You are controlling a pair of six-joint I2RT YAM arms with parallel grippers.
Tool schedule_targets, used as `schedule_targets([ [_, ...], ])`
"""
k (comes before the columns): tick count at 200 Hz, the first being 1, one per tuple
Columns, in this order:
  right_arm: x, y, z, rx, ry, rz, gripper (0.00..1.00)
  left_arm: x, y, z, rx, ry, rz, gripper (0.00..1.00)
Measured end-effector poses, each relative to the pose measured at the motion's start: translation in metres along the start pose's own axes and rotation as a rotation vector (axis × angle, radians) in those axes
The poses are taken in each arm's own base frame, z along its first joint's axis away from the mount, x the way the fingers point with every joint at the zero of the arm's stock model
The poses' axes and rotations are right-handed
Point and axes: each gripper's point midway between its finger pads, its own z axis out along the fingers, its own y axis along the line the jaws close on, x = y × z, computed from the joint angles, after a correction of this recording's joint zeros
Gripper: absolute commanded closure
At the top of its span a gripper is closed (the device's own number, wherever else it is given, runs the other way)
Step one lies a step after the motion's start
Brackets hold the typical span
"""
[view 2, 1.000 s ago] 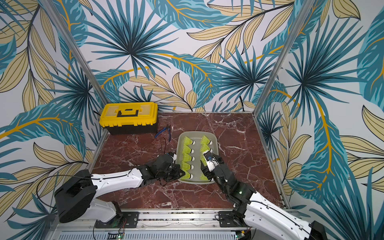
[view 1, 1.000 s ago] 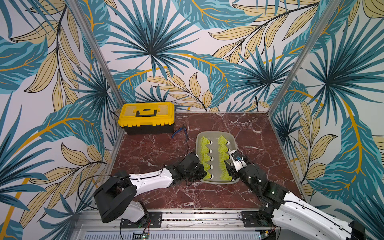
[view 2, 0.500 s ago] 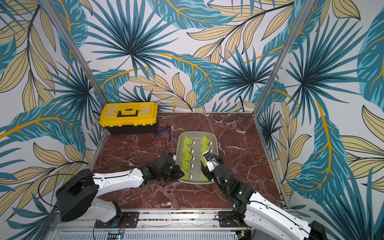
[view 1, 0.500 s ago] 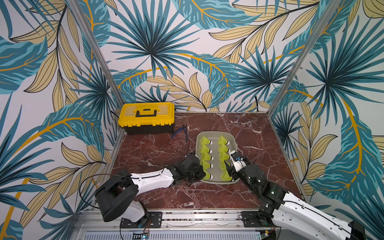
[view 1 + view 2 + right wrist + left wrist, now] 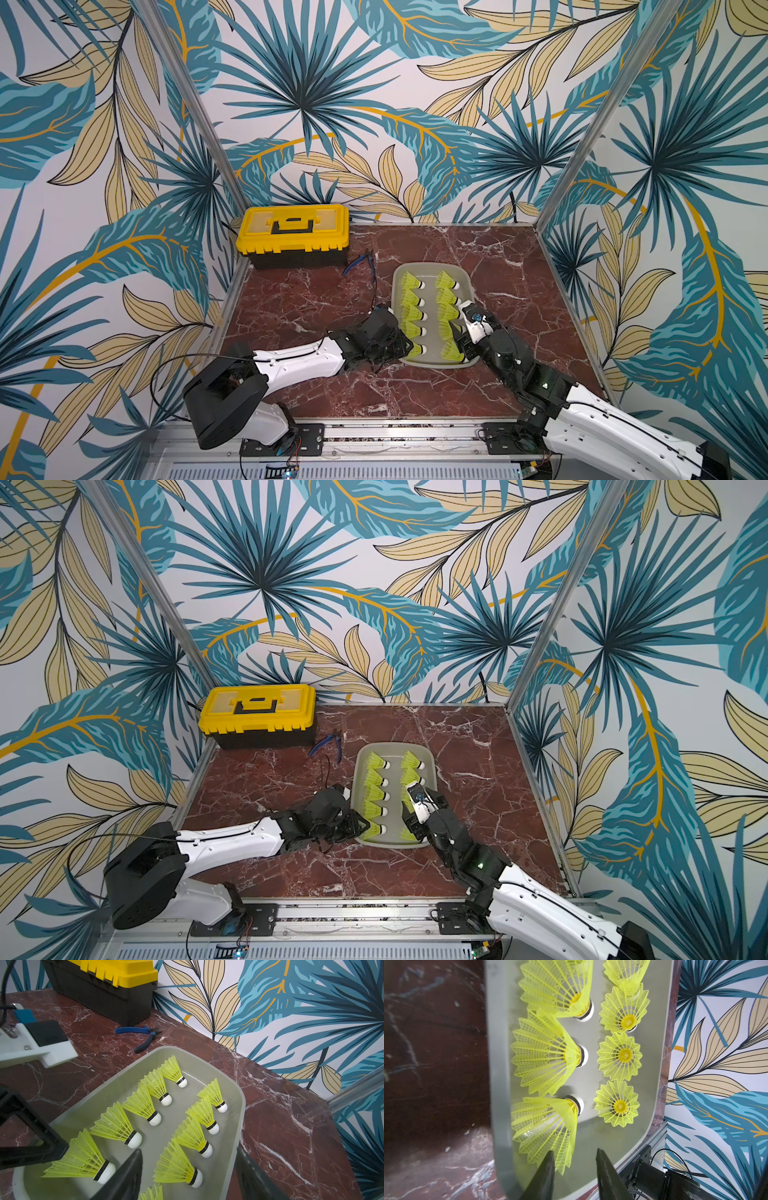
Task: Put the shuttlecocks into the storage box
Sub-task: Place the shuttlecock in the storage box, then reset both arms
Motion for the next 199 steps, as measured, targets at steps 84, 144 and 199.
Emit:
schedule_targets([
  [84, 0.009, -0.014, 0.001, 0.093, 0.01, 0.023, 0.29, -0.031, 0.002, -0.041, -0.082, -0.181, 0.203, 0.47],
  [144, 0.011, -0.043, -0.004, 0.263, 0.011, 0.046, 0.22, -0.081, 0.012, -0.093, -0.168, -0.405, 0.324, 0.41],
  [199, 0.018, -0.057, -0.007, 0.359, 0.02, 0.046, 0.17, -0.13, 0.032, -0.15, -0.278, -0.632, 0.385, 0.37],
])
